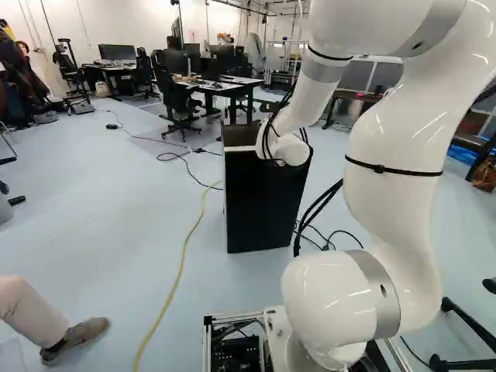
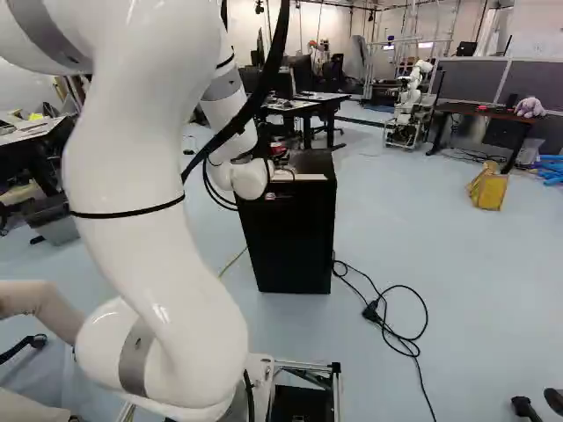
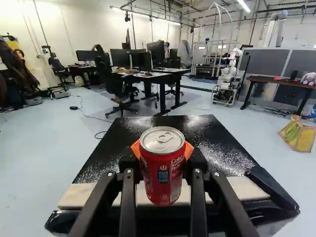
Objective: Grab a drink from the fridge
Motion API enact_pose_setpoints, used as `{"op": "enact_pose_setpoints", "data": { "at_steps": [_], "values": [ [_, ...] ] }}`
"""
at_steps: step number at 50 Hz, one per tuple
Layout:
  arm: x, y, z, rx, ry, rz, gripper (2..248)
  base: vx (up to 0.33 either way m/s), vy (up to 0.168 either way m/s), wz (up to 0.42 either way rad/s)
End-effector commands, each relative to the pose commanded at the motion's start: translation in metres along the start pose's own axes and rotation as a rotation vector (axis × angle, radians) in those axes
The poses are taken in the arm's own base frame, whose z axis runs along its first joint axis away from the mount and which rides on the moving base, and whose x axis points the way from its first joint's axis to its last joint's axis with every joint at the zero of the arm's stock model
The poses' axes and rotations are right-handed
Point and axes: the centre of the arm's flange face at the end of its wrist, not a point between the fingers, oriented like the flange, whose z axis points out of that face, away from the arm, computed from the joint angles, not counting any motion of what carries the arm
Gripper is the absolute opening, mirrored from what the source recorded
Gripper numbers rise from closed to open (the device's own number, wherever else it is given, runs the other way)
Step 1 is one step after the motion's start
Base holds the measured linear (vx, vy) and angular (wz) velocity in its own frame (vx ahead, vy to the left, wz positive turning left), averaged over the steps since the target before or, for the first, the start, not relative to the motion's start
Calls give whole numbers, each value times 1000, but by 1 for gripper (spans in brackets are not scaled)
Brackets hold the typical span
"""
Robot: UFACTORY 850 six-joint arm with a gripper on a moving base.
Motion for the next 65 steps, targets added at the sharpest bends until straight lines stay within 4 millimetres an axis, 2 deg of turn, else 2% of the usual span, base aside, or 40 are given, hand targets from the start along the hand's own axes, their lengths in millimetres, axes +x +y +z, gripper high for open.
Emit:
{"op": "enact_pose_setpoints", "data": {
  "at_steps": [34, 49, 65],
  "values": [
    [-22, -12, -113, 4, -100, -11, 98, 0, 0, 0],
    [-36, -14, -152, 6, -135, -15, 98, 0, 0, 0],
    [-50, -16, -183, 8, -163, -18, 98, 0, 0, 0]
  ]
}}
